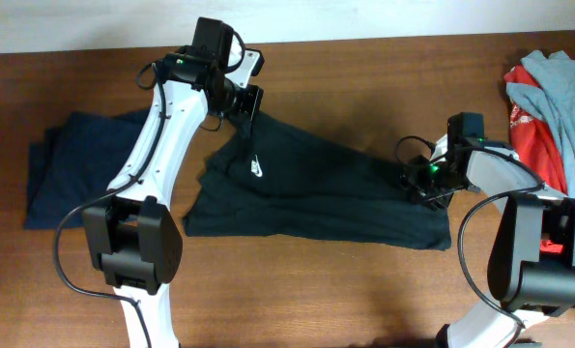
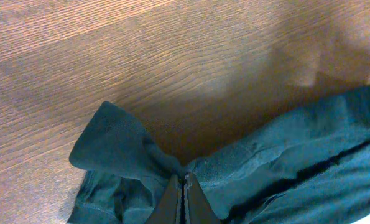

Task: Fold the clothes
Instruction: 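Hold the left end and grasp the right end with the right gripper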

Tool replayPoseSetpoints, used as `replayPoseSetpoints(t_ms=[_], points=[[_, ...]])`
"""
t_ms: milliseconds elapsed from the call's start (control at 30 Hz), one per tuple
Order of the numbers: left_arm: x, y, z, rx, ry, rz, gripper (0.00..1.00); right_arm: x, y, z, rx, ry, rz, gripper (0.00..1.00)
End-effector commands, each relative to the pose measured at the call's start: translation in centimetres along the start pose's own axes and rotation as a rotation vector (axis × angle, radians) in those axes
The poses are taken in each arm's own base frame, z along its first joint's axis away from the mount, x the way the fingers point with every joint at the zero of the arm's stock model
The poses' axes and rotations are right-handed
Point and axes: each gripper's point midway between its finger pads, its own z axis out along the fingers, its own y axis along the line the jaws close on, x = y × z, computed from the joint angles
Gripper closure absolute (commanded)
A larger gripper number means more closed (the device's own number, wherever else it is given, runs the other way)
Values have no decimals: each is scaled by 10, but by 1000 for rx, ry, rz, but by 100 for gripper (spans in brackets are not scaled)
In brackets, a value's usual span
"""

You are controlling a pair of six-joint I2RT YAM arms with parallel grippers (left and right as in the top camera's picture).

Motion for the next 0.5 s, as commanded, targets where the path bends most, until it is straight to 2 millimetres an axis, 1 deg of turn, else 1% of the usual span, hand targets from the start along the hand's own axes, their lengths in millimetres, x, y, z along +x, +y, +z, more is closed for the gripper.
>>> replayPoseSetpoints(t_ms=[0, 33, 67, 100, 133, 167, 267, 333, 367, 467], points=[[-6, 3, -7, -11, -20, 17, 99, -10, -6, 1, 36, -47, -17, 55], [-6, 3, -7, -11, -20, 18, 100, -11, -6, 1, 36, -49, -18, 59], [-6, 3, -7, -11, -20, 18, 99, -13, -5, 0, 33, -54, -20, 76], [-6, 3, -7, -11, -20, 18, 100, -14, -4, -1, 32, -57, -21, 79], [-6, 3, -7, -11, -20, 18, 100, -16, -2, -4, 30, -61, -23, 93], [-6, 3, -7, -12, -20, 18, 100, -17, 0, -7, 28, -61, -23, 96], [-6, 3, -7, -11, -20, 20, 100, -21, 8, -17, 20, -69, -36, 96], [-6, 4, -7, -19, -20, 26, 100, -24, 13, -28, 21, -79, -70, 96], [-5, 6, -7, -34, -18, 27, 99, -26, 15, -38, 34, -85, -87, 96], [-3, 7, -7, -36, -11, 30, 100, -28, 13, -49, 79, -90, -82, 96]])
